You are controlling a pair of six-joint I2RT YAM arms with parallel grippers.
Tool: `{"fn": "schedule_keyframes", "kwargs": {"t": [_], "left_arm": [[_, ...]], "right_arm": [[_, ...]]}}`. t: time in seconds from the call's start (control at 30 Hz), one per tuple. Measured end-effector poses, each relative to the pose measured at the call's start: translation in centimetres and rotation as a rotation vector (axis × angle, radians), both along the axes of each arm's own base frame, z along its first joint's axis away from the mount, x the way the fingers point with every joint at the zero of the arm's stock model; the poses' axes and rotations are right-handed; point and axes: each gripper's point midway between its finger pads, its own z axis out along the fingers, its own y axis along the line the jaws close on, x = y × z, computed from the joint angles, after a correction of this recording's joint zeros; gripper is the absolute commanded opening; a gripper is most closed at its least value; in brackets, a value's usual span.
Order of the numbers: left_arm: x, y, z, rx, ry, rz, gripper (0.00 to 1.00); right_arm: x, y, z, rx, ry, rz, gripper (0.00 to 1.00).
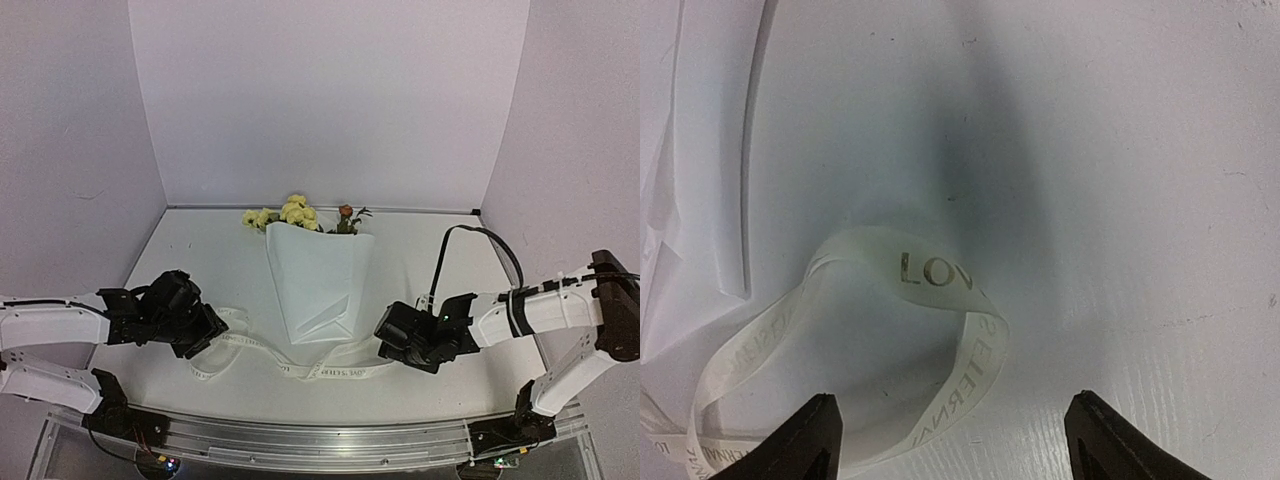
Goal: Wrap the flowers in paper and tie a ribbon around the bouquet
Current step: Pick up the ribbon at the center of the board.
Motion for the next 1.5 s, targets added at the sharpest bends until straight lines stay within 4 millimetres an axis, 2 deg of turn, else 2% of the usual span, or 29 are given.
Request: {"fn": "schedule_keyframes", "kwargs": {"t": [0.17, 0.3, 0.47, 0.57, 0.67, 0.77, 0.93, 1.13, 1.23, 1.33, 1.4, 1.5], "left_arm": [[3.9, 1.8, 1.2, 0.151, -0.062, 0.047, 0.57], [5.7, 3.5, -0.2, 0.238, -0.038, 0.047, 0.53], [5.6, 4.3, -3.8, 0.337, 0.046, -0.038, 0.49], [4.9, 4.1, -5.4, 0.356, 0.098, -0.091, 0.55], [4.8, 3.8, -5.0, 0.337, 0.094, -0.109, 0.63], [4.6, 3.8, -3.7, 0.312, 0.058, -0.109, 0.64], [2.5, 4.9, -1.8, 0.26, 0.021, -0.098, 0.61], [-2.4, 6.8, -3.6, 0.245, 0.114, -0.049, 0.57], [-4.3, 6.5, -4.1, 0.226, 0.146, -0.038, 0.58], [-5.3, 5.8, -4.3, 0.21, 0.17, -0.037, 0.57], [-5.6, 5.4, -4.7, 0.207, 0.188, -0.036, 0.5], [-5.9, 4.9, -5.6, 0.193, 0.219, -0.021, 0.26]], "right_arm": [[0.1, 0.2, -1.1, -0.003, 0.011, -0.009, 0.67], [0.0, 0.2, -2.0, -0.003, 0.02, -0.011, 0.64], [-0.2, -0.1, -3.0, -0.013, 0.03, -0.013, 0.6], [-0.2, -0.2, -3.5, -0.018, 0.033, -0.013, 0.57], [0.0, -0.1, -3.6, -0.018, 0.026, -0.011, 0.52], [0.1, 0.1, -3.6, -0.016, 0.017, -0.008, 0.49], [0.3, 0.3, -3.6, -0.014, 0.01, -0.005, 0.44], [0.4, 0.5, -3.7, -0.008, 0.006, 0.0, 0.35], [0.5, 0.7, -3.7, 0.002, 0.004, 0.0, 0.34], [0.5, 0.9, -3.7, 0.01, 0.003, 0.002, 0.33], [0.6, 1.0, -3.6, 0.014, 0.001, 0.004, 0.31], [0.5, 1.1, -3.7, 0.014, 0.003, 0.009, 0.28]]}}
